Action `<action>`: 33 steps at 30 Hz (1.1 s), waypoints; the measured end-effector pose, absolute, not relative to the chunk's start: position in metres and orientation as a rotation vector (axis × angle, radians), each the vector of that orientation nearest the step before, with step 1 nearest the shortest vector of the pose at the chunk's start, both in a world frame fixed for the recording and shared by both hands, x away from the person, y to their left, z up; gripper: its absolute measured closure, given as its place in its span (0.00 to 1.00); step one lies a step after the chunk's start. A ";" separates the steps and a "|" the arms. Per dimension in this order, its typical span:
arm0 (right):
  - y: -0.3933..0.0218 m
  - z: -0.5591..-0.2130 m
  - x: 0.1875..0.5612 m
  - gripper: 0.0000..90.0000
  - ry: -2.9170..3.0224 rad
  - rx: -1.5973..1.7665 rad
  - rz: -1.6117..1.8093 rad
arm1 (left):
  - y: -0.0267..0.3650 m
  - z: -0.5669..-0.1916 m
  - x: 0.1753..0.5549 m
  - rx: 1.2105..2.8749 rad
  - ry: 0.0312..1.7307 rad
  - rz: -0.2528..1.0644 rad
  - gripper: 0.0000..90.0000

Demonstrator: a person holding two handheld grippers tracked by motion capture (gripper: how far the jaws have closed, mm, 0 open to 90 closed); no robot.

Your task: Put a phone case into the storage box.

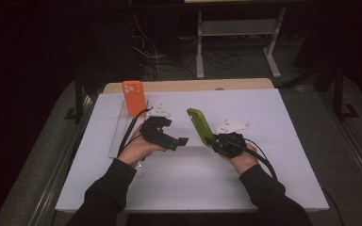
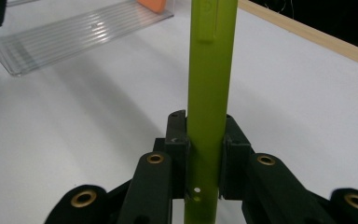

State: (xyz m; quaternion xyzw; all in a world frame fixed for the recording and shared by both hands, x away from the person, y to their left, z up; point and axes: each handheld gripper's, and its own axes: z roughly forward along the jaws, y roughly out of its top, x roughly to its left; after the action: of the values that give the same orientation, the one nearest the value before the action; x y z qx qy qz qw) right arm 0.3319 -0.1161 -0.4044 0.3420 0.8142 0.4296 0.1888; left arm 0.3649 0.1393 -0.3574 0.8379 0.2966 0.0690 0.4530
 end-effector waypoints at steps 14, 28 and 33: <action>-0.113 -0.402 0.330 0.84 2.273 1.006 1.323 | 0.111 -0.358 0.379 1.994 0.757 0.171 0.00; -0.108 -0.400 0.326 0.84 2.283 1.010 1.384 | 0.092 -0.365 0.384 1.944 0.726 0.165 0.00; -0.105 -0.402 0.326 0.84 2.290 1.003 1.378 | 0.092 -0.366 0.384 1.927 0.751 0.171 0.00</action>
State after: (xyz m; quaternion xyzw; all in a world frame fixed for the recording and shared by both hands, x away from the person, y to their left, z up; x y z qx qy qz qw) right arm 0.3261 -0.1055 -0.4016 0.3476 0.7941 0.4777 0.1429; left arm 0.3842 0.0918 -0.3660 0.7996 0.3116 0.0709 0.5084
